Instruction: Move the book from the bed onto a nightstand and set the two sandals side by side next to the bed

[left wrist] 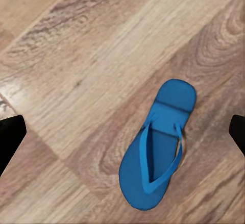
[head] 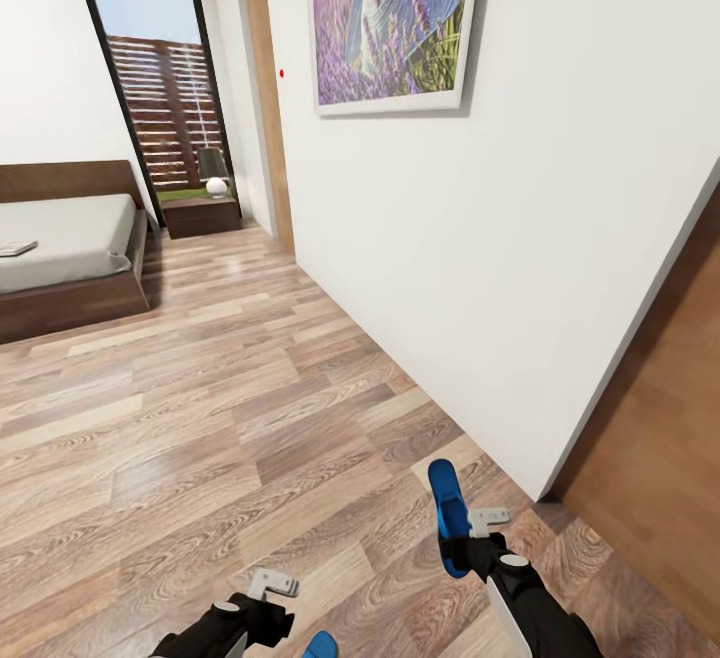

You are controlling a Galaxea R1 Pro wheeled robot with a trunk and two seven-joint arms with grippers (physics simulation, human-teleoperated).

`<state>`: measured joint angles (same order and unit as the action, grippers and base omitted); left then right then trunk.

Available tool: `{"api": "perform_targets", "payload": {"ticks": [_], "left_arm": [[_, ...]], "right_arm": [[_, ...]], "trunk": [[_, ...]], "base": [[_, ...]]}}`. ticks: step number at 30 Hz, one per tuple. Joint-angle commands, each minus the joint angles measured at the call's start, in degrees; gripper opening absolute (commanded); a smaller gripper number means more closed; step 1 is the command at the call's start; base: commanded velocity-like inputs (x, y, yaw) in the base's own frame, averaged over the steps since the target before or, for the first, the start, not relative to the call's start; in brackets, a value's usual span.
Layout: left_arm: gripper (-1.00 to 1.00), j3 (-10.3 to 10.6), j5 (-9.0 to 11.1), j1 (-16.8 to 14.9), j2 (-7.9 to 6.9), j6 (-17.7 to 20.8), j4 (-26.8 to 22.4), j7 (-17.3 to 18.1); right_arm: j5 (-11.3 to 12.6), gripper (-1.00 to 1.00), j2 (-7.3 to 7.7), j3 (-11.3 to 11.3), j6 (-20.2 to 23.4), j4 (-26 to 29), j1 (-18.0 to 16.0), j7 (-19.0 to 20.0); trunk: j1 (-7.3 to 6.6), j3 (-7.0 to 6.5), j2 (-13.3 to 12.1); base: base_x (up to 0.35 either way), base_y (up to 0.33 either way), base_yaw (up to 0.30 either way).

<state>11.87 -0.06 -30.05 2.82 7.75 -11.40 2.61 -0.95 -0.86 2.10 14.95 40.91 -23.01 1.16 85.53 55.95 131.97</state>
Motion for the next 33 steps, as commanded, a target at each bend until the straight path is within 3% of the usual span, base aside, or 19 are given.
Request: {"api": "perform_targets", "payload": {"ticks": [1,5,15,20,33], "left_arm": [[1.00,0.1,0.0,0.0,0.08,0.3,-0.1,0.1],[1.00,0.2,0.0,0.0,0.20,0.3,-0.1,0.2],[1.00,0.2,0.0,0.1,0.27,-0.2,0.1,0.2],[1.00,0.2,0.0,0.2,0.32,-0.5,0.2,0.2],[1.00,0.2,0.0,0.2,0.34,-0.6,0.2,0.2]], "right_arm": [[0.0,-1.00,0.03,0.0,0.3,0.1,0.0,0.0],[0.0,-1.00,0.06,0.0,0.3,0.1,0.0,0.0],[0.0,-1.00,0.06,0.0,0.3,0.1,0.0,0.0],[0.0,-1.00,-0.07,0.0,0.3,0.1,0.0,0.0],[0.0,-1.00,-0.16,0.1,0.3,0.0,0.0,0.0]], "trunk": [[0.21,0.23,0.4],[1.09,0.95,2.0],[1.09,0.95,2.0],[2.19,1.85,4.0],[2.19,1.85,4.0]], "base": [[0.000,0.000,0.000],[0.000,0.000,0.000],[0.000,0.000,0.000],[0.000,0.000,0.000],[0.000,0.000,0.000]]}}
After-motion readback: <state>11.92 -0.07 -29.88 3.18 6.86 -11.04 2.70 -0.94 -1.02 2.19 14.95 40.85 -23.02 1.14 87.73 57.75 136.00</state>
